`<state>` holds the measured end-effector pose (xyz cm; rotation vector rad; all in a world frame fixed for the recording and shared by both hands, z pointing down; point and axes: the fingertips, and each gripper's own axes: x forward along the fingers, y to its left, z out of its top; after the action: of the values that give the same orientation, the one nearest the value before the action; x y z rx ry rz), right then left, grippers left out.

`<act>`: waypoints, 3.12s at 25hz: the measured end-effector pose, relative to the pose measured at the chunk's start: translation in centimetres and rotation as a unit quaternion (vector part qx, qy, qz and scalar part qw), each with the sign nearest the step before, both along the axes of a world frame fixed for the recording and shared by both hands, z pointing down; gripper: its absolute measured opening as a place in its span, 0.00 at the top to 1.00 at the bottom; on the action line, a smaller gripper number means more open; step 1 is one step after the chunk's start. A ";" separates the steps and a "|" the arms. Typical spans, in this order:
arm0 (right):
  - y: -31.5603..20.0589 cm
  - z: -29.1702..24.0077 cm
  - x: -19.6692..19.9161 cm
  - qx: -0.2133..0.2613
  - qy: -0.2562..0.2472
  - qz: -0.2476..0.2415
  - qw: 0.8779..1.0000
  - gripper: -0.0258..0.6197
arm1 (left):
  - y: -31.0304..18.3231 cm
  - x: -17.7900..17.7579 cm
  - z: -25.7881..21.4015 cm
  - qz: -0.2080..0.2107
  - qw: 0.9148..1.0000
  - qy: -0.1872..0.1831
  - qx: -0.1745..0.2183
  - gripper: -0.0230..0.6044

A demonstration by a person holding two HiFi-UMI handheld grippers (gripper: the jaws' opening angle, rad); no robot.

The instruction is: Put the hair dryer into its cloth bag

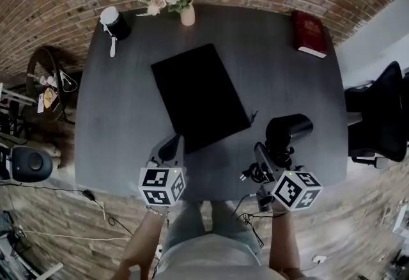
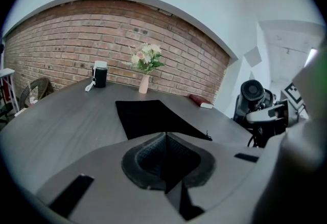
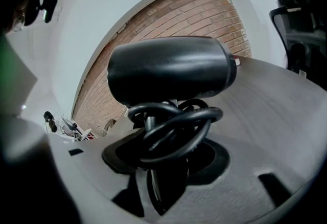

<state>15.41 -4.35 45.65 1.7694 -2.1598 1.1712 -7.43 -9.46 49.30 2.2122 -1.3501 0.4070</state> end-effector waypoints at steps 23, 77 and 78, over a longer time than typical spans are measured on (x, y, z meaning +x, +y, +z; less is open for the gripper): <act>-0.9 1.6 0.9 -0.007 -0.006 -0.020 1.000 0.60 | 1.1 2.0 2.4 0.078 0.996 -0.036 -0.036 0.95; 5.6 4.2 6.3 -0.037 -0.013 0.111 0.993 0.60 | 3.9 8.7 10.6 0.478 0.834 -0.267 -0.077 0.78; 5.5 4.2 6.3 -0.037 -0.013 0.111 0.993 0.60 | 3.8 8.7 10.6 0.478 0.834 -0.266 -0.077 0.78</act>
<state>21.66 1.14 49.82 2.0127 -1.9448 1.3088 1.26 -5.62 59.88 2.5768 -0.2459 1.5102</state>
